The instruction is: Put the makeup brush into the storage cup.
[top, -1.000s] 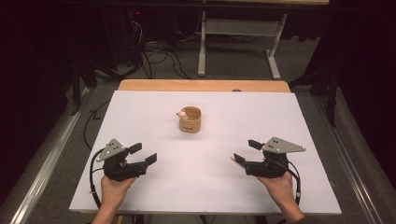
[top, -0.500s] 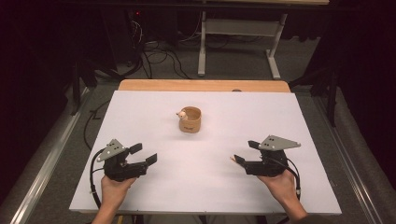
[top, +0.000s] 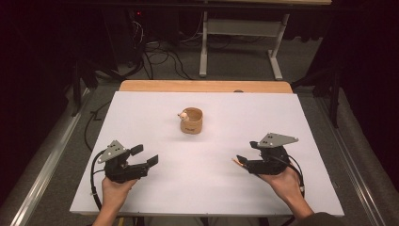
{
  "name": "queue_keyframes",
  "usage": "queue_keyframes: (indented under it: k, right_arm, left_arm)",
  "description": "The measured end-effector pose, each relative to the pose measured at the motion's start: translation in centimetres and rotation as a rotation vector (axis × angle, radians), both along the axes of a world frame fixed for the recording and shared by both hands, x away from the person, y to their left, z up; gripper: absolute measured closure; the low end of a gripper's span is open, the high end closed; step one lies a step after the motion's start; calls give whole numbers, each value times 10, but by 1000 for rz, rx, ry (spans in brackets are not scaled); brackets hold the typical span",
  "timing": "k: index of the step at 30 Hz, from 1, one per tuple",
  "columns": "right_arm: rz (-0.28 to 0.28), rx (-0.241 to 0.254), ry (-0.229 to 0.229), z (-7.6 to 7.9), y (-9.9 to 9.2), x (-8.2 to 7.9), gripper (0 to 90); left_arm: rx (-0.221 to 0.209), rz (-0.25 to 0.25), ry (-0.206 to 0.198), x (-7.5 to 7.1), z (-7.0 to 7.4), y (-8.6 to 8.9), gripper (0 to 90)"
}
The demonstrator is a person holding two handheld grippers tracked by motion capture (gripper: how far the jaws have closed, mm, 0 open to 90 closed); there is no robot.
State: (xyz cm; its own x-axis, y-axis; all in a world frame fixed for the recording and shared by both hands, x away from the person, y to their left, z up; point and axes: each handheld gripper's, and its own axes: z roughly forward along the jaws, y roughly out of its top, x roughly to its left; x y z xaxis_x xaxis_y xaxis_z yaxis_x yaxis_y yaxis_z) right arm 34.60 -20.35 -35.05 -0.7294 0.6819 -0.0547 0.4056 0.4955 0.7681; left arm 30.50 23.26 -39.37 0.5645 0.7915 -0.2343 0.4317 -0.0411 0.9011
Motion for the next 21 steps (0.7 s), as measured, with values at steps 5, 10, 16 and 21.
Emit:
queue_keyframes:
  k: [5, 10, 16, 21]
  right_arm:
    - [1, -21, 18, 1, 0, 3, 333]
    - [9, -50, 41, 2, 1, 5, 336]
    - [5, -78, 62, 2, 2, 8, 338]
    - [2, -95, 88, 4, 2, 9, 345]
  left_arm:
    - [5, -1, 0, 0, 0, 0, 225]
    - [5, 3, -3, 0, 0, 0, 227]
    - [7, 2, -3, 0, 0, 0, 227]
    - [3, 2, -1, 0, 0, 0, 227]
